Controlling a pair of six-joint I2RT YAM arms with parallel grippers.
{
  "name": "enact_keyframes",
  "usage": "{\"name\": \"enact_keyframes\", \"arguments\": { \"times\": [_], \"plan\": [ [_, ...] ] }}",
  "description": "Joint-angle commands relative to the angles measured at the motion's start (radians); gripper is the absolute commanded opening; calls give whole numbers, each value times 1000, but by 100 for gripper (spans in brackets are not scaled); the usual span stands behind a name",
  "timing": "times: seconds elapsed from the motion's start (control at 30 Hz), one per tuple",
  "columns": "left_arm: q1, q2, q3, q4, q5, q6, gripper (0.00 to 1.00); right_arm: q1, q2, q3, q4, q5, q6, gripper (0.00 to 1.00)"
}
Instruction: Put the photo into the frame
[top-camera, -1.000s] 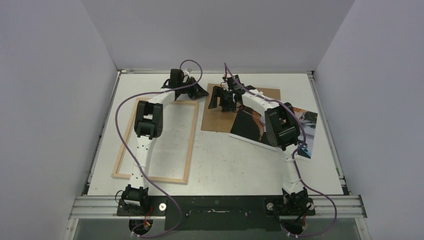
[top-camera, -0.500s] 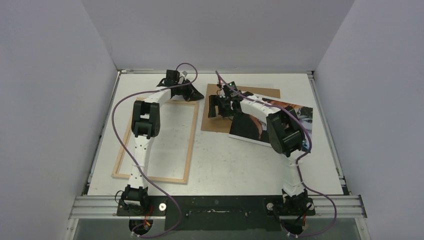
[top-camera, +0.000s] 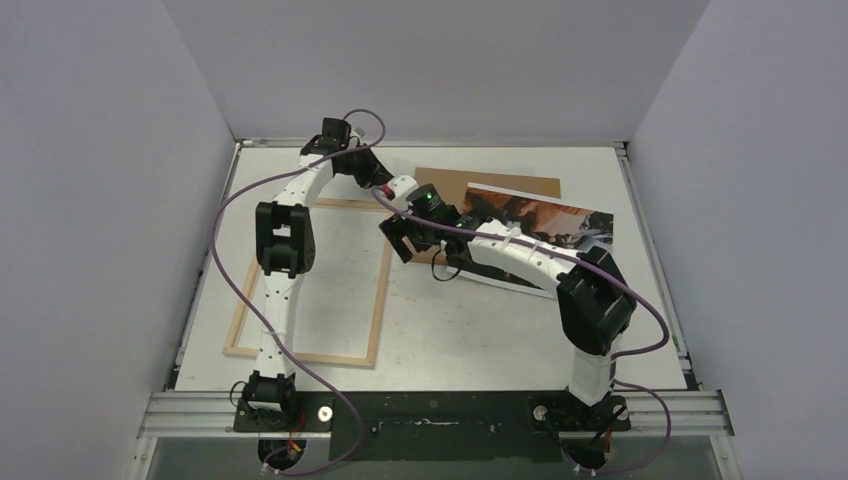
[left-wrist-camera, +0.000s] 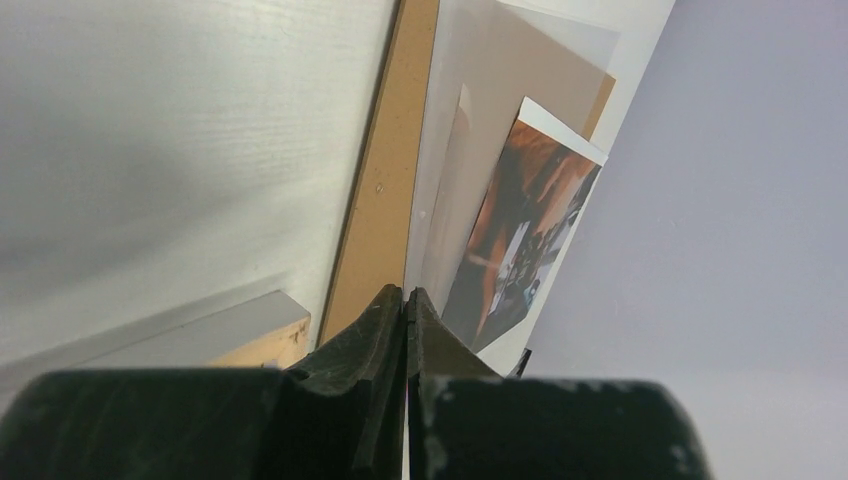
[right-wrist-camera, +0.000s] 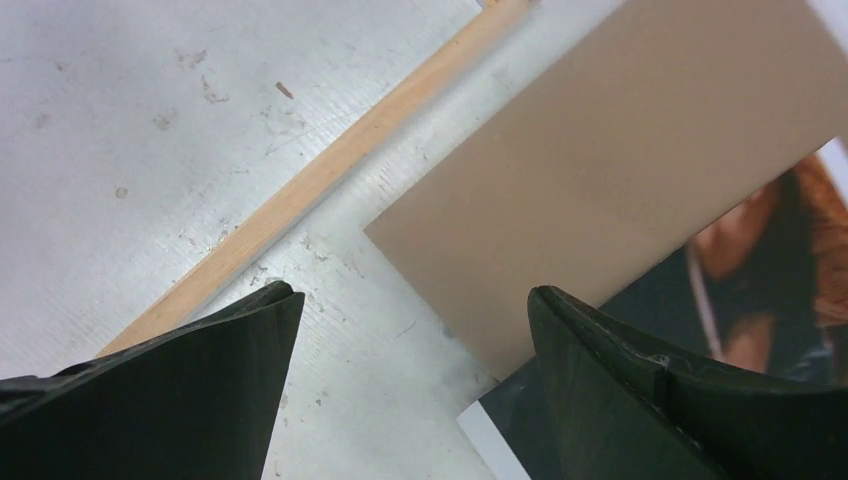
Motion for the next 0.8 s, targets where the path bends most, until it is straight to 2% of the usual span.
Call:
{"name": "enact_keyframes", "arguments": {
  "times": [0.0, 0.13, 0.4, 0.77],
  "plan": [
    [5, -84, 71, -111, -26, 4, 0, 110, -57, -37, 80, 253, -187, 86],
    [6, -94, 72, -114, -23, -19, 0, 159, -40, -77, 136, 377, -219, 85],
    [11, -91, 74, -105, 18, -61, 0, 204, 37, -85, 164, 505, -314, 81],
    [34, -106, 58, -74, 42, -112, 0, 227, 77, -132, 252, 598, -396, 79]
  ]
}}
